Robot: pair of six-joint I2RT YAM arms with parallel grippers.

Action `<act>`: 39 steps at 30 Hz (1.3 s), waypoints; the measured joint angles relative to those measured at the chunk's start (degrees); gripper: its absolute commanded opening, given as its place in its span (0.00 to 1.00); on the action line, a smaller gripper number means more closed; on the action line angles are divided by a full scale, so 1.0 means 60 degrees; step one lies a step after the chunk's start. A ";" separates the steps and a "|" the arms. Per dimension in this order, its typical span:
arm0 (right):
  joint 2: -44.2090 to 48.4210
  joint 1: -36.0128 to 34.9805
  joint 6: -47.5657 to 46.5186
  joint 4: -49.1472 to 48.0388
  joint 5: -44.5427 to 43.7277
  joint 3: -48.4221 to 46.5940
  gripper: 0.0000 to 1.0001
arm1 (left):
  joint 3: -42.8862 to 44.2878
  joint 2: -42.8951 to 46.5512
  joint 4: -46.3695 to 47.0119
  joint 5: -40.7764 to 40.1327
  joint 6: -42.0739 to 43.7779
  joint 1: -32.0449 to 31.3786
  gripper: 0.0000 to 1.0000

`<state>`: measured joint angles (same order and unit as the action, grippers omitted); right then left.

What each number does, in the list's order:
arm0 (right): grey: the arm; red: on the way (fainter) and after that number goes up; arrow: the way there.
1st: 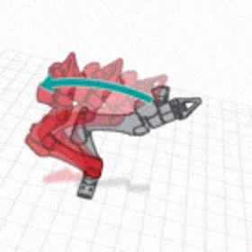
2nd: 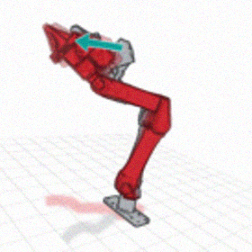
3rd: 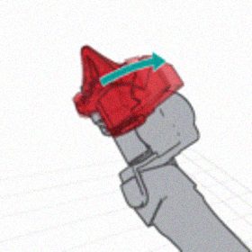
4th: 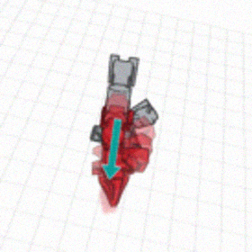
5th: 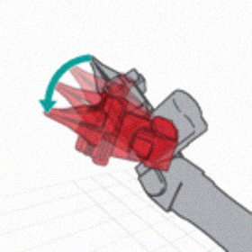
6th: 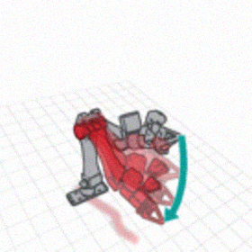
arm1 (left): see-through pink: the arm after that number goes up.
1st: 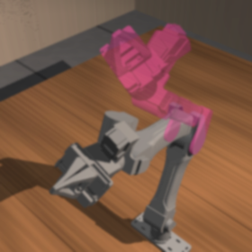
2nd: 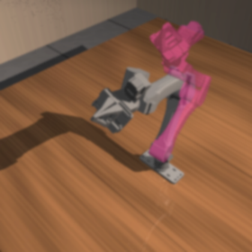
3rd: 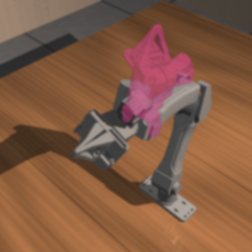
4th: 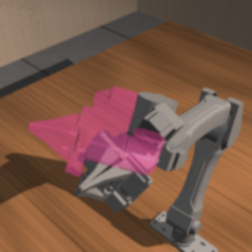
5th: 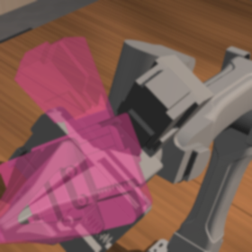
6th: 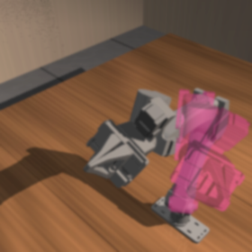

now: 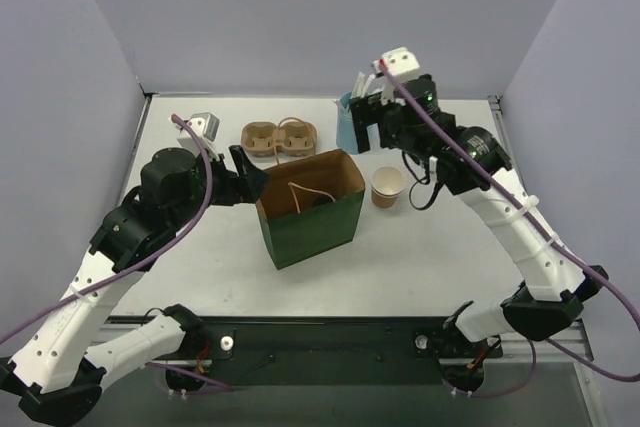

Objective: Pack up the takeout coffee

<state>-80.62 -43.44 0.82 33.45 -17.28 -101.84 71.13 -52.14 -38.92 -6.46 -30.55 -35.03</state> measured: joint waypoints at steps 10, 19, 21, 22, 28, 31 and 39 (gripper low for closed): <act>-0.2069 0.4025 0.1749 0.0102 0.2098 -0.1446 0.50 | 0.0616 0.0302 -0.1344 -0.0433 0.0707 0.0000 0.93; -0.5632 0.4415 0.2561 -0.0051 0.3217 -0.3679 0.41 | 0.0619 0.1472 -0.2331 -0.0499 0.0692 0.0040 0.94; -0.5923 0.4415 0.2816 -0.0208 0.3209 -0.3705 0.41 | 0.0652 0.1479 -0.2437 -0.0488 0.0667 0.0040 0.94; -0.6018 0.4415 0.2925 -0.0277 0.3209 -0.3705 0.40 | 0.0652 0.1464 -0.2484 -0.0484 0.0659 0.0040 0.95; -0.6269 0.4415 0.3399 -0.0914 0.3180 -0.3708 0.40 | 0.0652 0.1432 -0.2721 -0.0506 0.0623 0.0040 0.97; -0.6433 0.4415 0.3559 -0.1202 0.3202 -0.3759 0.40 | 0.0652 0.1446 -0.2790 -0.0539 0.0616 0.0040 0.97; -0.7173 0.4415 0.3679 -0.1796 0.3198 -0.3894 0.37 | 0.0652 0.1381 -0.2911 -0.0532 0.0437 0.0040 0.97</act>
<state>-123.66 -16.95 22.90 22.68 1.91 -125.21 75.05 -43.86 -56.38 -9.65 -27.92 -34.79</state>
